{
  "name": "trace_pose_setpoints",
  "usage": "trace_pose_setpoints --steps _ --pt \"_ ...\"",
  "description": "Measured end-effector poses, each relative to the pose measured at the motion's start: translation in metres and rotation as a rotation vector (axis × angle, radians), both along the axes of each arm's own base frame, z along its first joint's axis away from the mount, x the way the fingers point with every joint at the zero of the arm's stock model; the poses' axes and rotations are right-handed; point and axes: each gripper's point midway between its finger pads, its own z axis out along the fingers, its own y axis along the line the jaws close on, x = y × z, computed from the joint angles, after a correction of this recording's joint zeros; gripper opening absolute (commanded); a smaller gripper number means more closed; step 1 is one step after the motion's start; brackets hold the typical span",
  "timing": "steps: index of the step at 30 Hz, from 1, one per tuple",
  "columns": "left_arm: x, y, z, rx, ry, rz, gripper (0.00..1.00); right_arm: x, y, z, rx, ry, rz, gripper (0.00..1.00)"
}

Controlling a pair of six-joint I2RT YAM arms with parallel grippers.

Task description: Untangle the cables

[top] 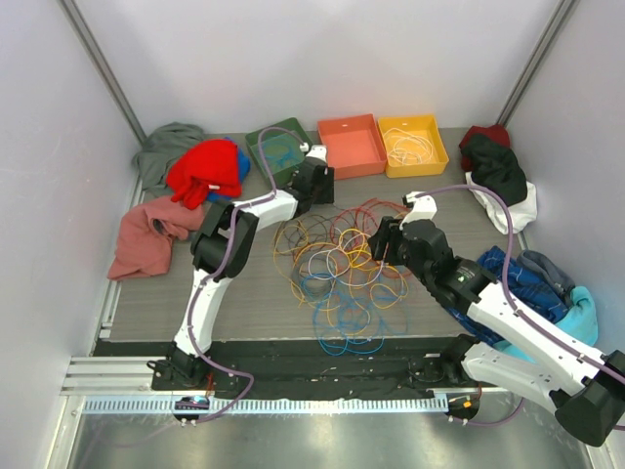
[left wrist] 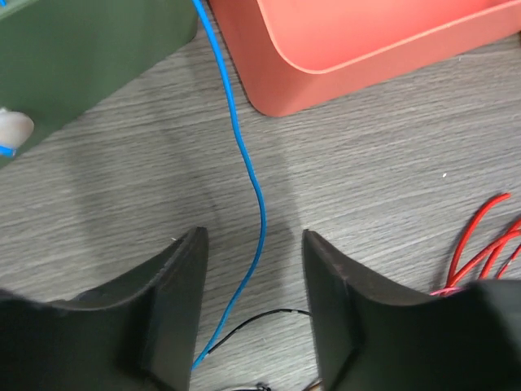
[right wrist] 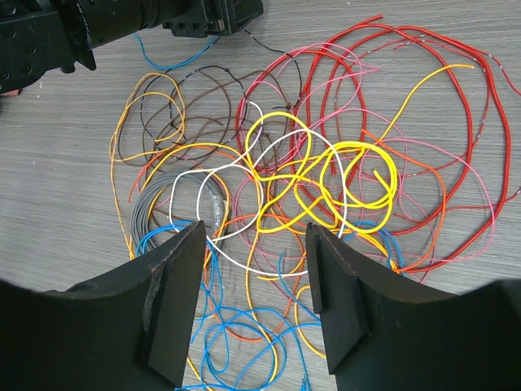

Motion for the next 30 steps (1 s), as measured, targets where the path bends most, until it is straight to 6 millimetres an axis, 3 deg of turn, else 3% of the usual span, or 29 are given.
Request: trace_pose_setpoints --steps 3,6,10,14,17,21,22,25,30 --pt "0.000 0.000 0.000 0.000 0.001 0.000 0.18 0.000 0.000 0.000 -0.002 0.000 -0.001 0.60" --pt "0.000 0.001 -0.001 0.004 0.001 -0.001 0.00 0.000 -0.001 0.000 -0.002 0.000 -0.005 0.60" --pt "-0.006 0.005 -0.007 0.018 0.012 -0.003 0.00 0.000 -0.002 0.000 -0.003 0.001 -0.005 0.60" --pt "-0.021 0.017 0.001 0.040 0.017 0.000 0.00 -0.001 -0.002 0.002 0.002 -0.004 -0.006 0.60" --pt "-0.026 0.026 0.036 0.045 -0.032 0.004 0.00 -0.001 -0.003 0.005 0.009 -0.012 -0.006 0.60" --pt "-0.018 0.030 0.116 -0.010 -0.166 0.017 0.00 -0.003 -0.004 0.011 0.026 -0.026 -0.008 0.60" --pt "-0.013 0.032 0.145 -0.035 -0.216 0.024 0.00 -0.004 -0.004 0.012 0.031 -0.029 -0.008 0.60" --pt "0.000 0.043 0.191 -0.066 -0.302 0.053 0.00 -0.005 -0.005 0.016 0.040 -0.039 -0.009 0.60" --pt "0.033 0.074 0.229 -0.076 -0.379 0.130 0.00 -0.005 -0.008 0.017 0.038 -0.043 -0.016 0.60"
